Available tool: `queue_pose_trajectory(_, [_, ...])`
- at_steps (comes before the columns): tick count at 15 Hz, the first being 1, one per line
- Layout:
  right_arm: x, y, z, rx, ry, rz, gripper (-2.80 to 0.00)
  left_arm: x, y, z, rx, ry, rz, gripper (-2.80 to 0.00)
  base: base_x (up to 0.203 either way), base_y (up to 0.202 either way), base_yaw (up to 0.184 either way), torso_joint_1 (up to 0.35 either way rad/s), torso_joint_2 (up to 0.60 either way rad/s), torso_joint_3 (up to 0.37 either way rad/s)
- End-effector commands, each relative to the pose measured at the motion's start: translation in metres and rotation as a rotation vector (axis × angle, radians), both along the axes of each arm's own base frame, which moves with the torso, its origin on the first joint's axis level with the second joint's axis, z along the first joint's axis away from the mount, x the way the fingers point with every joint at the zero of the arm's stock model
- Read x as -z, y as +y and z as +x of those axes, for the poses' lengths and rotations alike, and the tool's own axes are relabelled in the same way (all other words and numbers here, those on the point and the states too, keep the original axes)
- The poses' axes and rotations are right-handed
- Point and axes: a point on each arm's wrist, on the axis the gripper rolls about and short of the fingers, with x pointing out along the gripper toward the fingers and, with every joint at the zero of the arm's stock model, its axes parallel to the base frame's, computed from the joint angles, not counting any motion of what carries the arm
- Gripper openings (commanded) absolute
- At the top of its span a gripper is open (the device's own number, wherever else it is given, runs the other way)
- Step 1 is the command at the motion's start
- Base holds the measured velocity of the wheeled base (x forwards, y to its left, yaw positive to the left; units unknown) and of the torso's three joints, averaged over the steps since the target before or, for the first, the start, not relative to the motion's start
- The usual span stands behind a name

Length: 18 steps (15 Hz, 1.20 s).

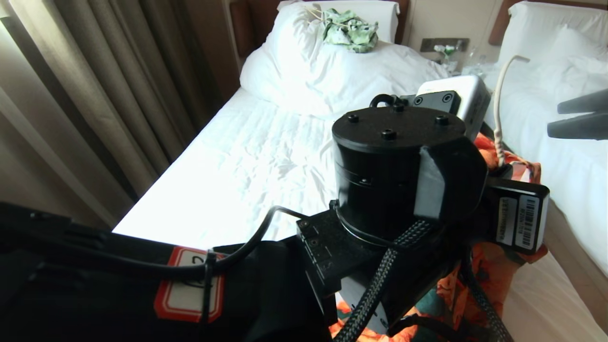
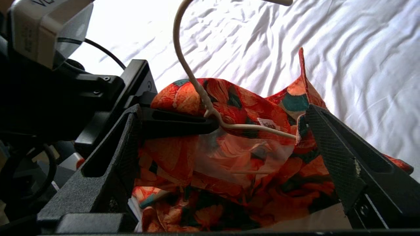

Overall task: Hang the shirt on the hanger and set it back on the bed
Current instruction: Take the clothes hanger out of the clothes

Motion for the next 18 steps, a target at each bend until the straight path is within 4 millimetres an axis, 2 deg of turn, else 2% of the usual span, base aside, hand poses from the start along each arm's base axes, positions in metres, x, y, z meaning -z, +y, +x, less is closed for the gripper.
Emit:
queue_pose_trajectory(1, [0.002, 0.004, 0.010, 0.001, 0.030, -0.030, 0.00, 0.002, -0.003, 0.002, -0.004, 0.001, -0.001, -2.80, 0.000, 0.000, 0.000, 0.000, 0.00, 0.000])
queue_pose_trajectory(6, [0.003, 0.009, 0.013, -0.056, 0.044, -0.121, 0.00, 0.002, -0.004, 0.003, -0.005, 0.001, -0.002, -2.80, 0.000, 0.000, 0.000, 0.000, 0.00, 0.000])
queue_pose_trajectory(11, [0.018, 0.023, 0.040, -0.117, 0.017, -0.187, 0.00, -0.001, -0.002, 0.002, -0.011, -0.002, -0.010, -2.80, 0.000, 0.000, 0.000, 0.000, 0.00, 0.000])
queue_pose_trajectory(12, [0.018, 0.026, 0.045, -0.119, -0.008, -0.181, -1.63, -0.001, -0.001, 0.003, -0.012, -0.002, -0.010, -2.80, 0.000, 0.000, 0.000, 0.000, 0.00, 0.000])
queue_pose_trajectory(13, [0.018, 0.029, 0.050, -0.123, -0.034, -0.174, -2.80, -0.001, -0.002, 0.002, -0.010, -0.002, -0.010, -2.80, 0.000, 0.000, 0.000, 0.000, 0.00, 0.000])
queue_pose_trajectory(18, [0.020, 0.041, 0.057, -0.155, -0.061, -0.159, -2.80, -0.004, 0.001, 0.001, -0.011, -0.005, -0.014, -2.80, 0.000, 0.000, 0.000, 0.000, 0.00, 0.000])
